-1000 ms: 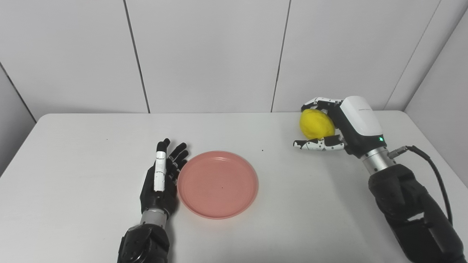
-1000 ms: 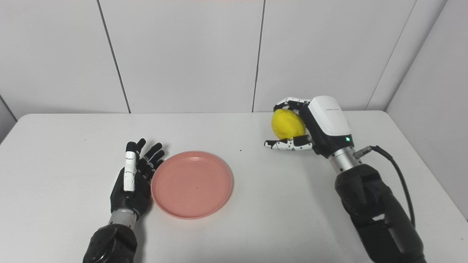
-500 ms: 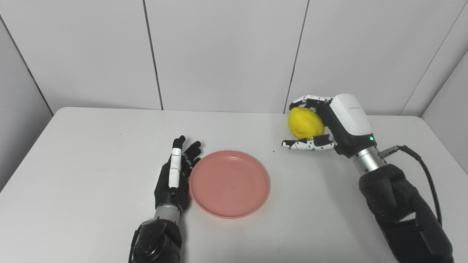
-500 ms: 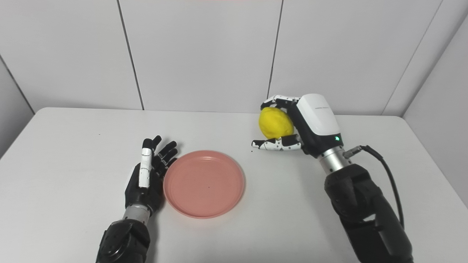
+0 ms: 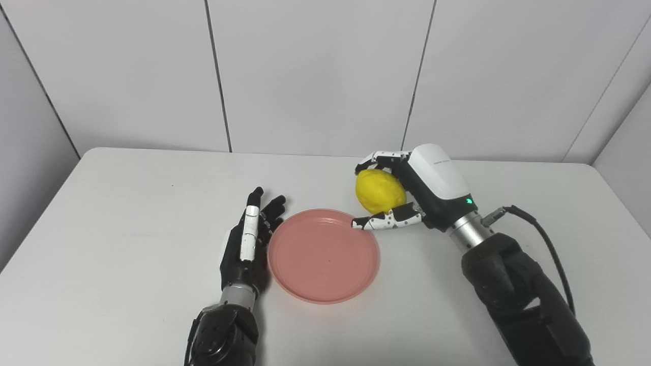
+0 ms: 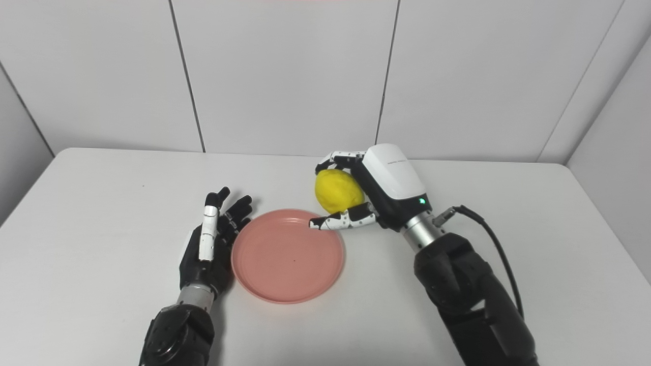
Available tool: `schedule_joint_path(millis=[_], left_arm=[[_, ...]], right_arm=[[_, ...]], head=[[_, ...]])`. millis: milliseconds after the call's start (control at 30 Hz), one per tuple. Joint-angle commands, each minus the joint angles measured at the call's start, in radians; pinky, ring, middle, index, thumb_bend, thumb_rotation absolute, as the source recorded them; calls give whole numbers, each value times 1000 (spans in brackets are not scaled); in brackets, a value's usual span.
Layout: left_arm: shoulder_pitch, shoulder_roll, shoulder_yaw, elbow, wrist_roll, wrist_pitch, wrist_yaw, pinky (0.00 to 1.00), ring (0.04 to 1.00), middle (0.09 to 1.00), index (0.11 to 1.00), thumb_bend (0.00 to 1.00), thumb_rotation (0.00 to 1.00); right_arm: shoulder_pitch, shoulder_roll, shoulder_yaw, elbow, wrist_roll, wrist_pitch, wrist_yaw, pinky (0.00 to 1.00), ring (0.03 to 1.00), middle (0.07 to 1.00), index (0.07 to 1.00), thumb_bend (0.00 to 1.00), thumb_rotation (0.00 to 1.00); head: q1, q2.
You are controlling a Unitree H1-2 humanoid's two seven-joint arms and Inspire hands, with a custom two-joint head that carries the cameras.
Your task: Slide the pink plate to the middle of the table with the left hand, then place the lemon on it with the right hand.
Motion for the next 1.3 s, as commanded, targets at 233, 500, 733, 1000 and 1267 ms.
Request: schedule_joint_path(millis=[233, 500, 733, 1000, 1267], left_arm=[[-5, -48, -6, 14, 10, -21, 19, 921, 870, 803, 923, 793, 782], [-9, -45, -5, 25, 14, -34, 22, 903, 861, 805, 920, 813, 777], [-14, -37, -8, 22, 15, -28, 19, 911, 872, 820, 929, 822, 798], [-16, -40, -6, 17, 9, -22, 20, 896, 856, 803, 916, 814, 792], [-14, -40, -6, 10, 10, -19, 23, 879, 851, 803, 912, 811, 789]], right_arm=[[-75, 44, 18, -10, -15, -33, 9, 215, 271, 353, 459, 565, 381], [-67, 76, 68, 9, -36, -35, 41, 249, 311, 390, 469, 550, 400], [-61, 83, 112, 58, -63, -39, 48, 250, 309, 383, 454, 560, 356], [-66, 73, 150, 147, -70, -78, 54, 244, 304, 382, 478, 536, 361], [-73, 81, 163, 226, -94, -114, 20, 250, 311, 384, 471, 530, 437]], head=[[6, 1], [7, 3], [5, 4], [5, 5], [1, 9]])
